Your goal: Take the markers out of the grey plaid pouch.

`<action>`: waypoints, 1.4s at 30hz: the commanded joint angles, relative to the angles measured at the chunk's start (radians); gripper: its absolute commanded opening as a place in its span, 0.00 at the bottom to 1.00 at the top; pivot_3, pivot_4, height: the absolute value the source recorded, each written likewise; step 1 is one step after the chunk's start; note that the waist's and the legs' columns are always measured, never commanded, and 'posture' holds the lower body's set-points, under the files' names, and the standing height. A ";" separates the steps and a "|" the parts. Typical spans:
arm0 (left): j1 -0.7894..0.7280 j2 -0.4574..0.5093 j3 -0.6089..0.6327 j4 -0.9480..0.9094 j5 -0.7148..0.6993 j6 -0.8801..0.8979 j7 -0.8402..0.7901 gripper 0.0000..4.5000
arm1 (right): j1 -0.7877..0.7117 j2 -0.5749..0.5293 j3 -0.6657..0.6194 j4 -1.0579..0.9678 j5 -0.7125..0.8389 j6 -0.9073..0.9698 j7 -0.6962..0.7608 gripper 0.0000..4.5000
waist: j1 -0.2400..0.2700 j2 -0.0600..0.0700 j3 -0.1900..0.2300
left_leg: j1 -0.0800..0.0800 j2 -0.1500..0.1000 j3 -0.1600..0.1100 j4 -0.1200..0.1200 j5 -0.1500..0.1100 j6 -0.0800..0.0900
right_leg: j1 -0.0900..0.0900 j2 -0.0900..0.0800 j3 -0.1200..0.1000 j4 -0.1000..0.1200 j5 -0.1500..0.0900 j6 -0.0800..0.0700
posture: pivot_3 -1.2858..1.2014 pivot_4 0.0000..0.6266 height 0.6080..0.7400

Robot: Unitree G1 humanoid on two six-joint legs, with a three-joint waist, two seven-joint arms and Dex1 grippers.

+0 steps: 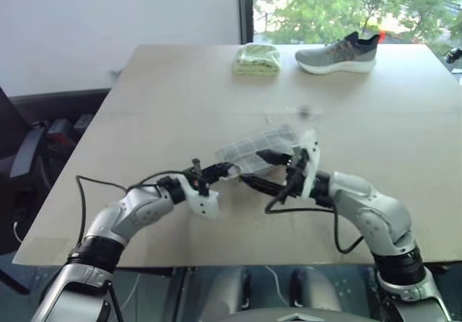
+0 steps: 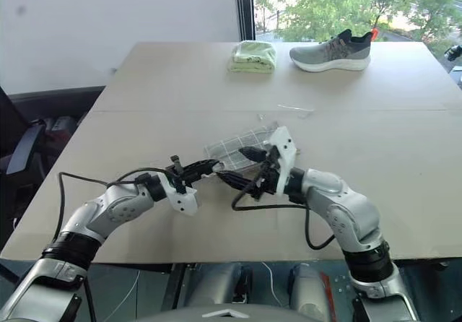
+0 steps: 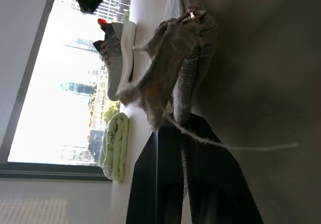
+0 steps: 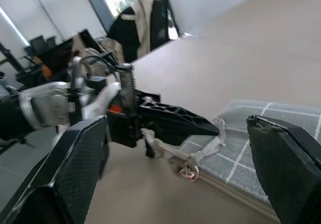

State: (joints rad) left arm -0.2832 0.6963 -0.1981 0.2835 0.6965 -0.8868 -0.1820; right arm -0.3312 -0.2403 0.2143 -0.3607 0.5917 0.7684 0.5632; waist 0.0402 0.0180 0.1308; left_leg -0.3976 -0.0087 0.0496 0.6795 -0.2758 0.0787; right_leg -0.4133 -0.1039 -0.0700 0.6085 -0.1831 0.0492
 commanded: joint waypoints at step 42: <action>0.077 -0.075 -0.099 -0.105 0.010 0.093 -0.015 0.00 | -0.043 0.321 -0.251 0.042 -0.111 0.126 -0.450 0.01 | -0.026 0.001 0.000 | 0.000 0.000 -0.002 -0.005 0.000 -0.001 | -0.001 0.001 -0.002 0.000 -0.003 0.005 | 0.52 0.24 1.00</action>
State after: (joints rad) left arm -0.2309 0.6362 -0.2299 0.1664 0.6944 -0.7907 -0.1724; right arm -0.3793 0.0650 -0.0192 -0.2678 0.4545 0.8802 0.1341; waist 0.0144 0.0186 0.1312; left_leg -0.3971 -0.0084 0.0476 0.6741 -0.2756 0.0779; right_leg -0.4144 -0.1034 -0.0719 0.6085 -0.1864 0.0544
